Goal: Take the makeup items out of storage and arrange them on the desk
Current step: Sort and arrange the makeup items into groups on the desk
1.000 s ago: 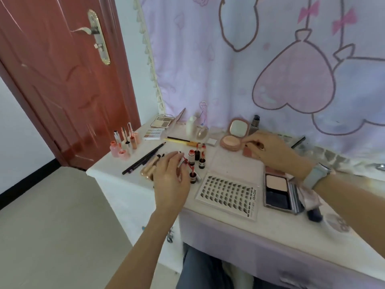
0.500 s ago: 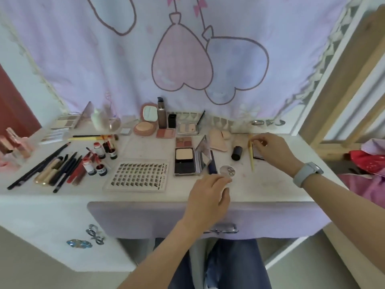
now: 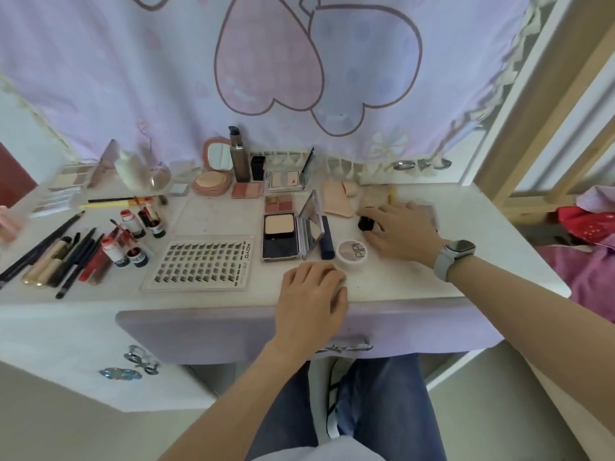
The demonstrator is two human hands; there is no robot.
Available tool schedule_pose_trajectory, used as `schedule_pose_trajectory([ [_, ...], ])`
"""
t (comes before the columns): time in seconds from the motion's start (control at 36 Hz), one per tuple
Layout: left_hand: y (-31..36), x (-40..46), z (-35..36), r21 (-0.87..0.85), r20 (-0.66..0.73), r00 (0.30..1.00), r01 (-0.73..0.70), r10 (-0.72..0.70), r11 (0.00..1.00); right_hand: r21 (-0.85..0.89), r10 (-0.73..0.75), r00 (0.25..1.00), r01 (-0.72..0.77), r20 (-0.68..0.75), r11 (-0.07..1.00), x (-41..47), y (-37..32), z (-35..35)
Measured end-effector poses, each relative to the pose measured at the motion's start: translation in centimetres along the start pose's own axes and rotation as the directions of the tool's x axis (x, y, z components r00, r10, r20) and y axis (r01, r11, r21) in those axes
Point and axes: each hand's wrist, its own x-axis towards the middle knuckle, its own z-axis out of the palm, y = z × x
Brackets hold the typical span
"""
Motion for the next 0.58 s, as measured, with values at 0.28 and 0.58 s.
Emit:
schedule_pose_trajectory([
  [0.28, 0.2, -0.1, -0.1, -0.008, 0.03, 0.999, 0.026, -0.026, 1.0, 0.106, 0.155, 0.987, -0.15, -0.037, 0.983, 0.1, 0.2, -0.6],
  [0.58, 0.5, 0.3, -0.5, -0.121, 0.024, 0.992, 0.126, -0.124, 0.985, 0.624, 0.52, 0.828, -0.297, -0.208, 0.722, 0.6, 2.1, -4.3],
])
